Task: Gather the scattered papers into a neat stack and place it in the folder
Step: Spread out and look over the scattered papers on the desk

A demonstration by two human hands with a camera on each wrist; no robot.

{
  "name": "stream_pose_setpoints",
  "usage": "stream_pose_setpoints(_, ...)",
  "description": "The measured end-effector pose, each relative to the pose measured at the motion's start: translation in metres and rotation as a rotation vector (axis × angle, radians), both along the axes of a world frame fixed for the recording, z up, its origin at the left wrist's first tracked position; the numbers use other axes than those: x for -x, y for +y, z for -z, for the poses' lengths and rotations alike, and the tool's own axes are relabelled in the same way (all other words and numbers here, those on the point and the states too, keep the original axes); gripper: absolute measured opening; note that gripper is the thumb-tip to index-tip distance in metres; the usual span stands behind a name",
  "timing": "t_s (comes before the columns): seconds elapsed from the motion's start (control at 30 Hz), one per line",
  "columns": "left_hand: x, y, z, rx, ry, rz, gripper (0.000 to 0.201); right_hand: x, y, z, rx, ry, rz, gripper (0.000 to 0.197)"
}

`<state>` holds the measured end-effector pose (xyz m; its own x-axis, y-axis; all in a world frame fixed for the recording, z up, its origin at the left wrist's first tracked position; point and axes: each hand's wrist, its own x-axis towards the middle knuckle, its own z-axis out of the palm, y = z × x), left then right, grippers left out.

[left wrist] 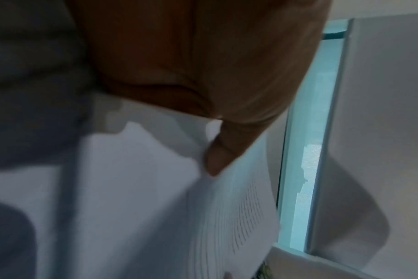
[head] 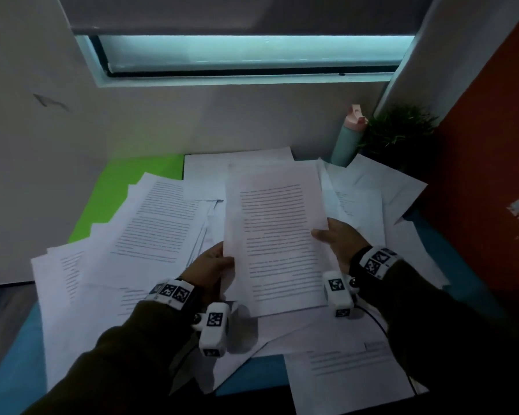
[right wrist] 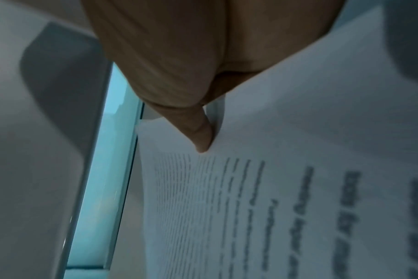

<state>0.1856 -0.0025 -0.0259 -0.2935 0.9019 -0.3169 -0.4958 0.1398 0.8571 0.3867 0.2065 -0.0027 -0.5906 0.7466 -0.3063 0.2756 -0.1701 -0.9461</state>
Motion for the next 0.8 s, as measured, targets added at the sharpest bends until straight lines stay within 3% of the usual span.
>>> stream_pose_setpoints(0.1, 0.018, -0.004, -0.01, 0.079, 0.085, -0.093, 0.039, 0.009, -0.003, 0.005, -0.059, -0.014, -0.105, 0.036)
stream_pose_setpoints(0.23, 0.019, -0.008, -0.017, 0.101, 0.072, -0.158, 0.033, 0.017, -0.012, 0.004, -0.165, -0.118, -0.229, 0.032)
stream_pose_setpoints(0.4, 0.013, -0.009, -0.015, 0.095, 0.069, -0.205, 0.026, 0.0, 0.017, -0.025, -0.498, -0.324, -0.147, 0.03)
stream_pose_setpoints(0.6, 0.019, -0.008, -0.011, 0.171, 0.109, -0.211, 0.021, -0.019, 0.067, -0.085, -0.949, -0.608, -0.177, 0.019)
stream_pose_setpoints(0.7, 0.017, -0.007, -0.013, 0.193, 0.128, -0.182, 0.018, -0.01, 0.059, -0.11, -1.291, -0.494, -0.215, 0.031)
stream_pose_setpoints(0.8, 0.016, -0.007, -0.012, 0.242, 0.17, -0.17, 0.015, 0.016, 0.022, -0.114, -1.65, -0.463, -0.362, 0.028)
